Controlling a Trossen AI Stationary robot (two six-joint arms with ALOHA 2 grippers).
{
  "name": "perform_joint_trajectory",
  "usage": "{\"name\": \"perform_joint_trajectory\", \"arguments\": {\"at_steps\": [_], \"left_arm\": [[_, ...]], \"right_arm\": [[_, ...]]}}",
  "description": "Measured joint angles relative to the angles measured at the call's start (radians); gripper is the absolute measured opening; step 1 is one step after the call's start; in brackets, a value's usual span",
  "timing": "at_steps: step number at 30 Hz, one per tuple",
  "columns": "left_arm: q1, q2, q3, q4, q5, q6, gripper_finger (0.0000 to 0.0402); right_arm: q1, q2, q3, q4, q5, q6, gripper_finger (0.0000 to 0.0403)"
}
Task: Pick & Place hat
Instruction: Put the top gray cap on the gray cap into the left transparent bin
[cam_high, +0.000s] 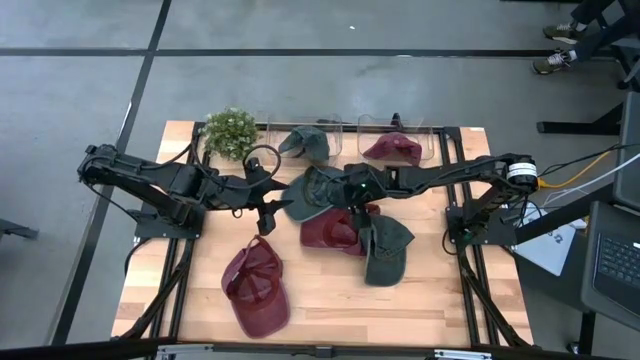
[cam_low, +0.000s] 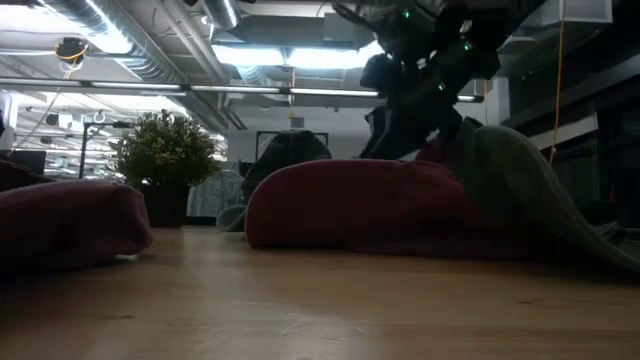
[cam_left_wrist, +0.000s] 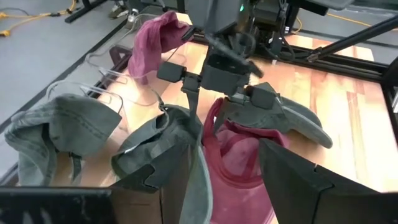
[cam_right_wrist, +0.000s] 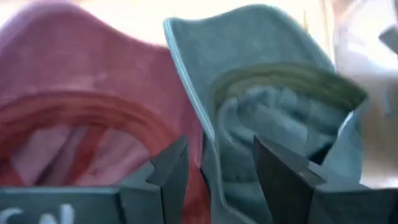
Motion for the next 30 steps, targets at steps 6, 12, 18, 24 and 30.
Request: {"name": "perform_joint_trajectory", "arguments": {"at_steps": [6, 12, 18, 24, 30], "left_arm": [[0.000, 0.000, 0.000, 0.000, 0.001, -0.015, 0.0184], [0.000, 0.000, 0.000, 0.000, 0.001, -0.015, 0.0184], [0.000, 0.000, 0.000, 0.000, 0.001, -0.015, 0.0184], [0.000, 0.000, 0.000, 0.000, 0.001, -0.015, 0.0184], [0.000, 0.001, 0.000, -0.001, 0.000, -0.014, 0.0184]], "right_arm": [[-0.035, 0.000, -0.050, 0.008, 0.000, 0.010, 0.0177], [-0.038, 0.000, -0.071, 0.029, 0.002, 0.014, 0.0177], [-0.038, 0.030, -0.071, 0.029, -0.001, 0.034, 0.0177], [-0.038, 0.082, -0.071, 0.024, -0.056, 0.081, 0.0177], [-0.038, 0.085, -0.071, 0.024, -0.042, 0.135, 0.0138]]}}
